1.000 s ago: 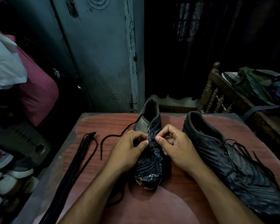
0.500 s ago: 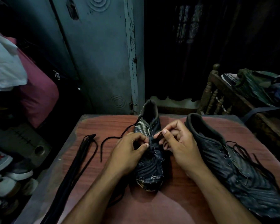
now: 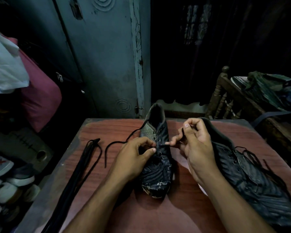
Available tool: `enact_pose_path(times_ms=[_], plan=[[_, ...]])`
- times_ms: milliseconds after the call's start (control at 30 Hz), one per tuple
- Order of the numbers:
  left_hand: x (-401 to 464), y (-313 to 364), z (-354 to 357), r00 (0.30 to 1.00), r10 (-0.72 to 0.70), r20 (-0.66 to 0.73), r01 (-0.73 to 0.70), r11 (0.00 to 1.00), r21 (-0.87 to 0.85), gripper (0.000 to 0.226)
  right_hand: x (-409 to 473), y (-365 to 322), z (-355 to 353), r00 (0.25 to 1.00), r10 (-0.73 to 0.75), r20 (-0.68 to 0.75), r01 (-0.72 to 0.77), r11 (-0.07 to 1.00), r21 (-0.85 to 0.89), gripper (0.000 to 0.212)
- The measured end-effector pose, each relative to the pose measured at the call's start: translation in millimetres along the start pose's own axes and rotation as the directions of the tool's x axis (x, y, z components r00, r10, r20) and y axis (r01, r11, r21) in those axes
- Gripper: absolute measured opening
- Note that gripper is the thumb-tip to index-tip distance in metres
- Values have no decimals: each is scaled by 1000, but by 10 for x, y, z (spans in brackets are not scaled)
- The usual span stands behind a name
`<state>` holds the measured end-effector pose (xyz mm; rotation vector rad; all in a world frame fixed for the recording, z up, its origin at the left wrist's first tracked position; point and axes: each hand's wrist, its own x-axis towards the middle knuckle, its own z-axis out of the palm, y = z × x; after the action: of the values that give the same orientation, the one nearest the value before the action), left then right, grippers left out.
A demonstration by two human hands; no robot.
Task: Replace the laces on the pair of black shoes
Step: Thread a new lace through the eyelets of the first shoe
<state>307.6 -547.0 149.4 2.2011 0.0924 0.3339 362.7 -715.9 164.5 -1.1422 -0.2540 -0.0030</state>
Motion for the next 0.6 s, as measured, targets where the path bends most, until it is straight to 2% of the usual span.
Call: enact_pose_path(times_ms=[67,133,167,200,267,333,433,600], plan=[[3,-8,0,1000,2,-6,-2,1000,0,11,5,2,-7,1000,-19,-10,19,1000,-13,10],[4,-13,5,1000,1,-11,-1,1000,-2,9,7,8,-51,993,-118,14,118,966,-230,10],[5,-16,10,1000,1,-10,-1,1000,-3,8,7,17,-86,975,-208,73,220,884,-413,10],[7,-21,12,1000,2,-9,-2,1000,-2,8,-6,23,-111,947,-270,177,321,747,-581,9],[9,-30,13,1000,7,-8,-7,1000,10,7,-37,69,-116,893,-216,394,449,478,-755,6],[17,-44,15,1000,11,-2,-11,1000,23,7,-82,79,-75,890,-59,453,445,329,-833,4],[31,-74,24,1000,7,6,-7,1000,24,6,-101,37,-48,907,-1,422,414,198,-889,15],[46,-119,41,1000,-20,5,20,1000,10,5,-92,-97,-86,920,43,390,384,105,-917,15]])
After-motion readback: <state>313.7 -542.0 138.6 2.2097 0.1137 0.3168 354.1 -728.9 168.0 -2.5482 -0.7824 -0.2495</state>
